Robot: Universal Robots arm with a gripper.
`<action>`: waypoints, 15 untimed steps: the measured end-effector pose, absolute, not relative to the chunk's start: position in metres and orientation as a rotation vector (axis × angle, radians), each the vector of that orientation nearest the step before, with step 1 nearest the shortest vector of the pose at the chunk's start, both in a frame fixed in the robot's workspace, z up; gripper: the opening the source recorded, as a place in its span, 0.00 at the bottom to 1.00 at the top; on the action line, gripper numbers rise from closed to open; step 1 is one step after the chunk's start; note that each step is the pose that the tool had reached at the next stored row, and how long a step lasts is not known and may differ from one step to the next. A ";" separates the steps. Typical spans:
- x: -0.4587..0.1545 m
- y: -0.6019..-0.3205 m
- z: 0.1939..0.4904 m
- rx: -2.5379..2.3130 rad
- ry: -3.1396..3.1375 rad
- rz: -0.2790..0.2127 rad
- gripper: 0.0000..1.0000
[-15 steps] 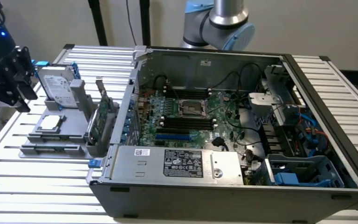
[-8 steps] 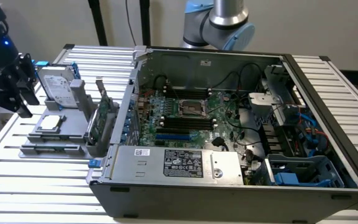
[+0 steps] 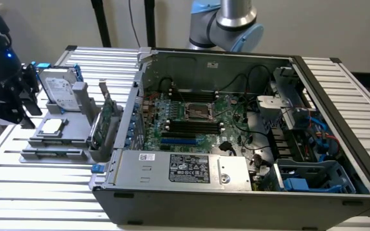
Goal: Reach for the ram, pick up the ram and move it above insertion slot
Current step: 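Pick up the ram and move it above insertion slot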
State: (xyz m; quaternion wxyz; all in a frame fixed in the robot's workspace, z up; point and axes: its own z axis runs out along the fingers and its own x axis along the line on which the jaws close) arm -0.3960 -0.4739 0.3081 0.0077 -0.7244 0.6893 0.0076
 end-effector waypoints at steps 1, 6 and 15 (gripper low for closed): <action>-0.396 -0.474 0.306 -2.265 2.155 0.024 0.42; -0.396 -0.477 0.297 -2.265 2.155 0.024 0.42; -0.396 -0.481 0.281 -2.264 2.155 0.024 0.42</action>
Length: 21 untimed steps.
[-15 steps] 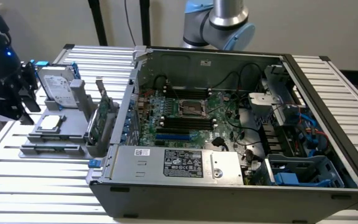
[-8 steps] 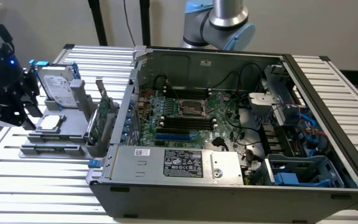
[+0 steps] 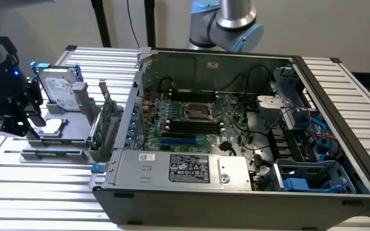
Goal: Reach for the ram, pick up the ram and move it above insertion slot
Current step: 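Pick up the ram and move it above insertion slot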
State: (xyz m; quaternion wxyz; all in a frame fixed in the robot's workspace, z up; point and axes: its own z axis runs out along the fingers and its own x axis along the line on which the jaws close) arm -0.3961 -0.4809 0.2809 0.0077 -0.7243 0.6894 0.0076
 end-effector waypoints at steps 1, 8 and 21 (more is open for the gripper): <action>-0.396 -0.481 0.279 -2.264 2.155 0.024 0.42; -0.396 -0.481 0.266 -2.264 2.155 0.024 0.42; -0.391 -0.481 0.243 -2.264 2.155 0.024 0.42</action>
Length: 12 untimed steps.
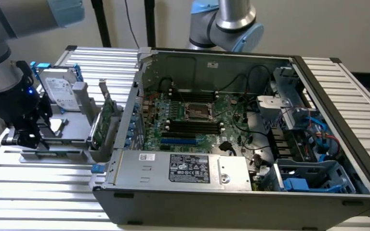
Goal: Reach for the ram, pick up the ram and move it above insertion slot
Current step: 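Pick up the ram and move it above insertion slot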
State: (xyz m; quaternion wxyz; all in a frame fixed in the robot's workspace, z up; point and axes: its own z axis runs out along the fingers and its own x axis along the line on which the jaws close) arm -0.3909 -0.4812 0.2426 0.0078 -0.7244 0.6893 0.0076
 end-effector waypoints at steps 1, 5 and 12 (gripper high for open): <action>-0.390 -0.481 0.241 -2.264 2.155 0.024 0.42; -0.389 -0.481 0.234 -2.264 2.155 0.024 0.42; -0.387 -0.481 0.221 -2.265 2.155 0.024 0.42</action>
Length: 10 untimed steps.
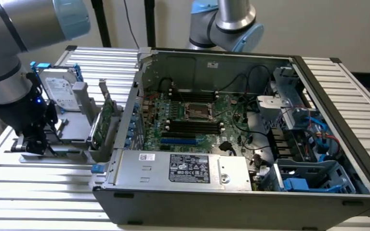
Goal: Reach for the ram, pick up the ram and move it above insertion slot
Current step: 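Pick up the ram and move it above insertion slot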
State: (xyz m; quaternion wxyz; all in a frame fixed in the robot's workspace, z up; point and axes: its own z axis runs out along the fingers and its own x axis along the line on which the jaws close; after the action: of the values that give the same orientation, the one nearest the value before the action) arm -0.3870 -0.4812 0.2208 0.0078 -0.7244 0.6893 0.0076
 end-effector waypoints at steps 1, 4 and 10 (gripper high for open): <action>-0.387 -0.481 0.219 -2.264 2.155 0.024 0.42; -0.387 -0.481 0.213 -2.264 2.155 0.024 0.42; -0.386 -0.481 0.203 -2.265 2.155 0.024 0.42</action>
State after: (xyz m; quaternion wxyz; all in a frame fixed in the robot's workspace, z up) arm -0.3865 -0.4812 0.2026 0.0078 -0.7244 0.6893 0.0076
